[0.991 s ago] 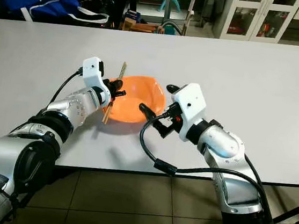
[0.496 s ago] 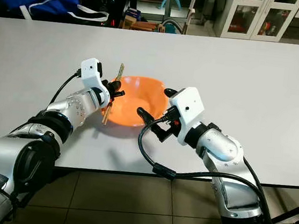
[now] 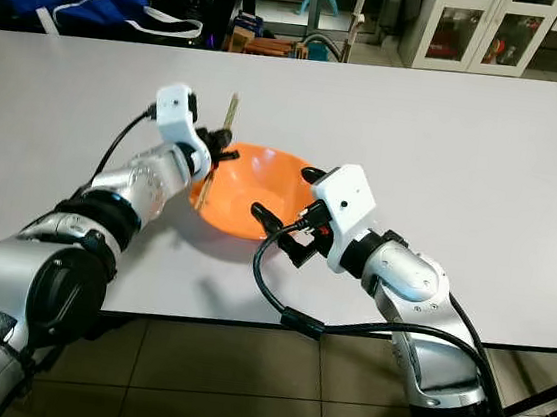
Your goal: Setting the table
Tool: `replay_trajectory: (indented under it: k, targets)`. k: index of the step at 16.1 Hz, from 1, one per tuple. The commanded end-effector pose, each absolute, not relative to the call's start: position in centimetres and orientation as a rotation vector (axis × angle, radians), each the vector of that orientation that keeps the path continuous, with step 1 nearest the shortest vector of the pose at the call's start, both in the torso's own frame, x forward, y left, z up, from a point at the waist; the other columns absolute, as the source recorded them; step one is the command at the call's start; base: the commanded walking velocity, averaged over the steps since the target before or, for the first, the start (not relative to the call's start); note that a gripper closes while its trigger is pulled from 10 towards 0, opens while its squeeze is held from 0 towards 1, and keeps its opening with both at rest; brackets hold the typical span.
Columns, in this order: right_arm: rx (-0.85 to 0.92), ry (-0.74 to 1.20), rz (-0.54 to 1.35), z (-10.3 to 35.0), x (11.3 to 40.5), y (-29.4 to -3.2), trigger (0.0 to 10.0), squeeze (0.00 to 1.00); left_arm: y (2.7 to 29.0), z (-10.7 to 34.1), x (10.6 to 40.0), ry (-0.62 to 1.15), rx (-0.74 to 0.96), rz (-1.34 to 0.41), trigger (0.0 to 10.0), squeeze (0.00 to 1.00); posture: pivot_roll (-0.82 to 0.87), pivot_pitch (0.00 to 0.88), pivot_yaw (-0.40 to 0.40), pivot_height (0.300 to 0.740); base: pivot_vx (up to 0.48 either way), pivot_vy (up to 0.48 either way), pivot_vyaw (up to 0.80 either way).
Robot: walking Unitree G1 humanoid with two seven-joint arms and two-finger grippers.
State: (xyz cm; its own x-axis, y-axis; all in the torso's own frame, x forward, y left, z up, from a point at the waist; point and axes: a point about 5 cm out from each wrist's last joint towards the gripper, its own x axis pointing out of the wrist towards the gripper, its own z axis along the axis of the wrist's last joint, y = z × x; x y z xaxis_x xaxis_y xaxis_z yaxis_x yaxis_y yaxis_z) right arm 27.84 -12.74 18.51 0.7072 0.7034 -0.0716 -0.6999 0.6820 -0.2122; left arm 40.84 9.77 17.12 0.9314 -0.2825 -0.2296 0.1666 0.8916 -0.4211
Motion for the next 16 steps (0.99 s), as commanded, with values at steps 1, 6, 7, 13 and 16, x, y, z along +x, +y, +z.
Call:
replay_trajectory:
  k: [1, 6, 7, 13, 16]
  targets:
    - [-0.234, -0.022, 0.793, 18.7, 27.6, -12.6, 10.0, 0.0, 9.4, 17.6, 41.0, 0.285, -0.425, -0.252, 10.0, 0.0, -0.21, 0.046, 0.071, 0.74, 0.0, 0.0, 0.0]
    - [-0.234, -0.024, 0.797, 18.6, 27.4, -12.4, 10.0, 0.0, 6.8, 17.4, 40.5, 0.325, -0.47, -0.318, 10.0, 0.0, -0.21, 0.039, 0.08, 0.74, 0.0, 0.0, 0.0]
    - [-0.234, -0.026, 0.798, 18.6, 27.4, -12.3, 10.0, 0.0, 6.3, 17.3, 40.4, 0.331, -0.462, -0.331, 10.0, 0.0, -0.21, 0.038, 0.081, 0.74, 0.0, 0.0, 0.0]
    - [-0.23, -0.03, 0.792, 18.6, 27.2, -12.2, 10.0, 0.0, 5.0, 16.4, 39.8, 0.381, -0.411, -0.369, 10.0, 0.0, -0.22, 0.037, 0.089, 0.74, 0.0, 0.0, 0.0]
    - [-0.229, -0.026, 0.791, 18.6, 27.2, -12.2, 10.0, 0.0, 5.4, 16.1, 39.8, 0.385, -0.4, -0.335, 10.0, 0.0, -0.22, 0.042, 0.088, 0.74, 0.0, 0.0, 0.0]
